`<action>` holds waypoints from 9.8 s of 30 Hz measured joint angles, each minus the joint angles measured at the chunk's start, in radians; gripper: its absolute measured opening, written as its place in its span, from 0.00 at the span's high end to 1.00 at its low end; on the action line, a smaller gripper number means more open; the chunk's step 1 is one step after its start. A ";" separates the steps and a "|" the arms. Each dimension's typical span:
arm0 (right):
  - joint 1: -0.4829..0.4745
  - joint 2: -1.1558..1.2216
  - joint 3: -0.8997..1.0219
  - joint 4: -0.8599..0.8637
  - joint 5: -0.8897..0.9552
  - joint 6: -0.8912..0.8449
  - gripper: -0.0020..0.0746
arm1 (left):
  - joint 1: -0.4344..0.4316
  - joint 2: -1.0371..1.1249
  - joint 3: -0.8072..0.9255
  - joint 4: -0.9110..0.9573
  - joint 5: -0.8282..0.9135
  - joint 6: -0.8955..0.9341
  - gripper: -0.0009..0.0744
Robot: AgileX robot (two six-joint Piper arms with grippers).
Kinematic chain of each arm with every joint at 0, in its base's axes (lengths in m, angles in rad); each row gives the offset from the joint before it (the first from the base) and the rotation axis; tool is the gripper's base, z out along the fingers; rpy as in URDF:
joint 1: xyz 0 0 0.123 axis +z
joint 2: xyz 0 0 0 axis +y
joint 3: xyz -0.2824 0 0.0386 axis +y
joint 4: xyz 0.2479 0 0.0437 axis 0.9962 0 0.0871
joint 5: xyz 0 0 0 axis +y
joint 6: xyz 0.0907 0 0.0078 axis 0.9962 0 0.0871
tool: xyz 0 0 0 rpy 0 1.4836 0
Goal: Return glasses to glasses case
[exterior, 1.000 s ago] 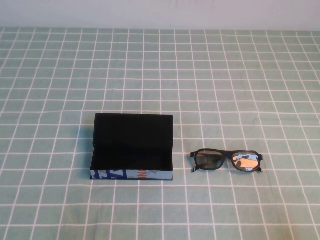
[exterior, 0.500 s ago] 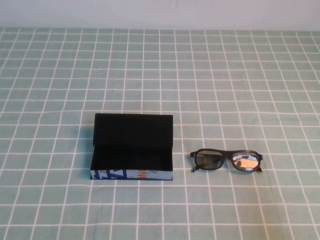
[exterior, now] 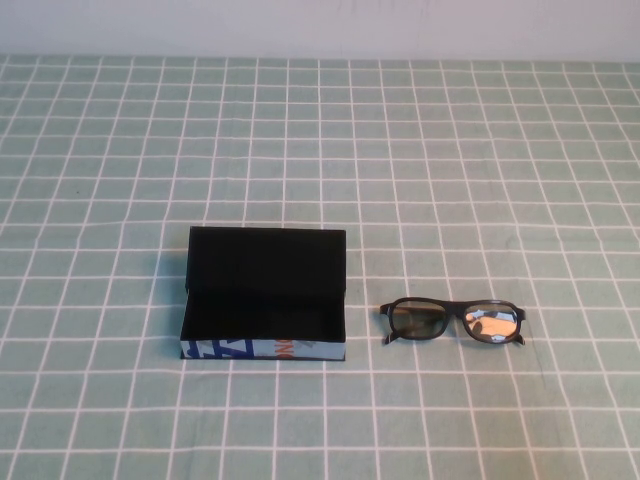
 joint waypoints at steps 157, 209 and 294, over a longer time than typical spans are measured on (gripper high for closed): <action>0.487 2.221 -2.206 0.152 1.804 -0.310 0.99 | -0.149 1.030 -0.623 -1.176 1.151 1.112 0.99; 0.354 2.485 -2.207 0.870 1.929 -0.691 0.99 | -0.504 1.634 -0.623 -1.228 0.490 1.027 0.99; 0.475 0.466 -0.766 -0.268 1.295 0.000 0.99 | -0.150 0.216 -0.440 -0.585 1.165 0.379 0.99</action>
